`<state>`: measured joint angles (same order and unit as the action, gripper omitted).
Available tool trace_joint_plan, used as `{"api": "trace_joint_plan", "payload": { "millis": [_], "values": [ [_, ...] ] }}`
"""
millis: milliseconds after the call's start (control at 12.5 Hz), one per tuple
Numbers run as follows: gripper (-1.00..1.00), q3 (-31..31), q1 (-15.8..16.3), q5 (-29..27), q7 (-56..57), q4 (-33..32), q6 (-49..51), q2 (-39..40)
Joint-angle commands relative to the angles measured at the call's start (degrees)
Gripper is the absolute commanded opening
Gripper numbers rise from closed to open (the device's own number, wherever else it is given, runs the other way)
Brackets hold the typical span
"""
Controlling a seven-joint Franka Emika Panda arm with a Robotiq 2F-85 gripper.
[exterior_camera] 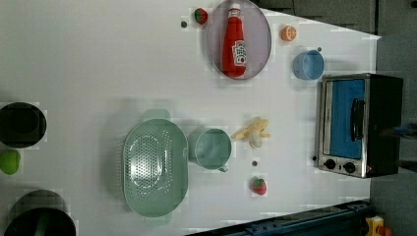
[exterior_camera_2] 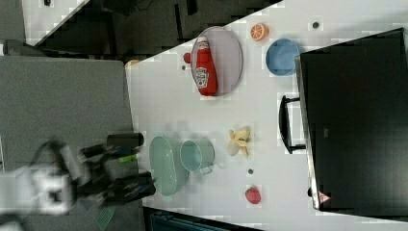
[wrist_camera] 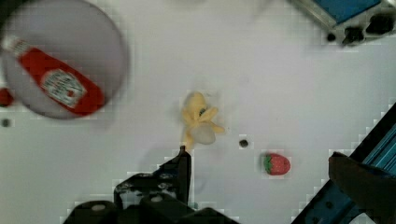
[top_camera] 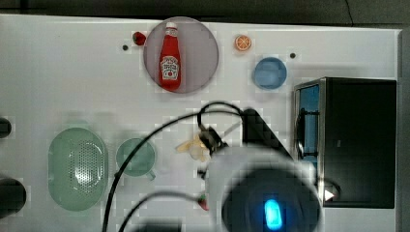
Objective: Pick banana from table and place on oven.
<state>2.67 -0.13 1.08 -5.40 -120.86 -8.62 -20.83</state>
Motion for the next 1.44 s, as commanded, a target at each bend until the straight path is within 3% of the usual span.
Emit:
{"api": "trace_joint_plan", "payload": {
  "millis": [80,720,1440],
  "values": [
    [1.0,-0.65,0.31,0.41,-1.79,-5.26,-7.34,4.51],
    [1.0,-3.05,0.61,0.4,-1.79,-18.92,-36.74,19.86],
    [1.0,-6.35,1.01,0.35,-1.88,-20.41,-53.92,38.04]
  ]
}}
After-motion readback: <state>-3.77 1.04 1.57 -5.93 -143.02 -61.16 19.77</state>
